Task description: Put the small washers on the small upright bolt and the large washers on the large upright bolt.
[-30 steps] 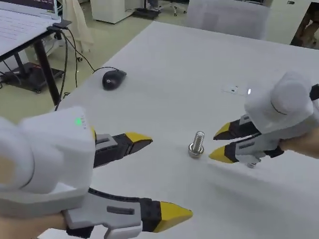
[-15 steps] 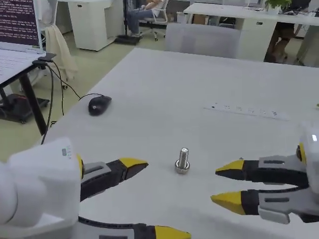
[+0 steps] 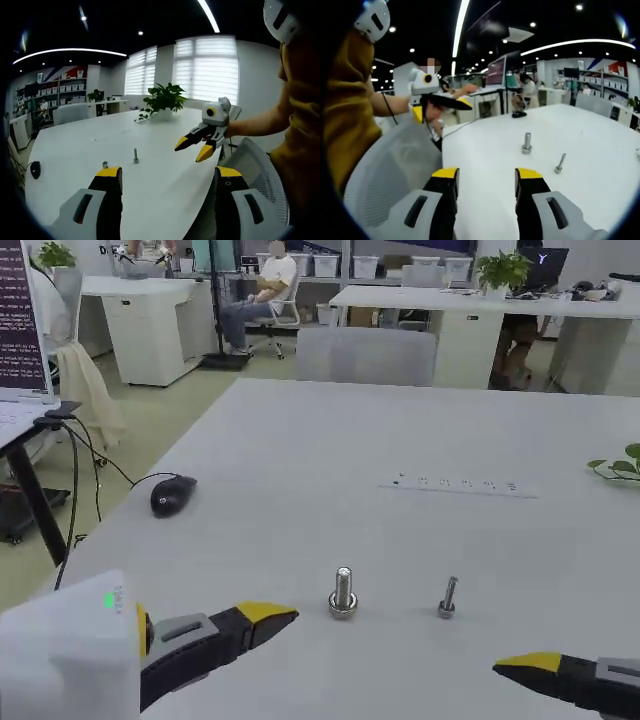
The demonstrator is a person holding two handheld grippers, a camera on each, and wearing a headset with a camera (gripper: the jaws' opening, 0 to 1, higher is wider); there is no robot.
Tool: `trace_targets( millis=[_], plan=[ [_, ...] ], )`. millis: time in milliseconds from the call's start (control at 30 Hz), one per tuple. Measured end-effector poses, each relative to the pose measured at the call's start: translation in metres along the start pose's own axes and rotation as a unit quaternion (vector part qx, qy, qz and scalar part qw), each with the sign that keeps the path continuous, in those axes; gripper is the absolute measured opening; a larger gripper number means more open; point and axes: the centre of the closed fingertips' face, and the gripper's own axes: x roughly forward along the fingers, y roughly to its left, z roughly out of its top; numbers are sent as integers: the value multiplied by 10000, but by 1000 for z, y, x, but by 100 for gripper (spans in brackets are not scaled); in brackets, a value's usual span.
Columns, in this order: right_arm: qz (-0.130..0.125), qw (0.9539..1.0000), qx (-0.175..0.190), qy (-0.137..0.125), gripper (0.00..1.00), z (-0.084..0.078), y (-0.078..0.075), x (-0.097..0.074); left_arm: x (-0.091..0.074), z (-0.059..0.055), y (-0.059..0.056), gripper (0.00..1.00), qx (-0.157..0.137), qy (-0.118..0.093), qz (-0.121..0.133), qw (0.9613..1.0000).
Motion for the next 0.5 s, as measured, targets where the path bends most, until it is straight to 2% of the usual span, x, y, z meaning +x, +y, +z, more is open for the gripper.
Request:
trace_targets(
  millis=[33, 67, 133, 267, 500],
  plan=[
    [-147, 9999, 48, -48, 45, 0, -3, -4, -1, 0, 0, 75, 2, 2, -7, 10000],
    [-296, 9993, 117, -201, 45, 0, -4, -10, -1, 0, 0, 75, -2, 1, -12, 10000],
    [-453, 9984, 249, -246, 45, -6, -5, -19, -4, 0, 0, 75, -52, -63, -25, 10000],
    [-617, 9968, 414, -305, 45, -13, -3, -30, -7, -2, 1, 75, -101, -95, -5, 9999],
    [-811, 9937, 494, -588, 46, -4, -4, -29, -19, -10, 8, 74, -203, -72, 163, 9996]
  ],
)
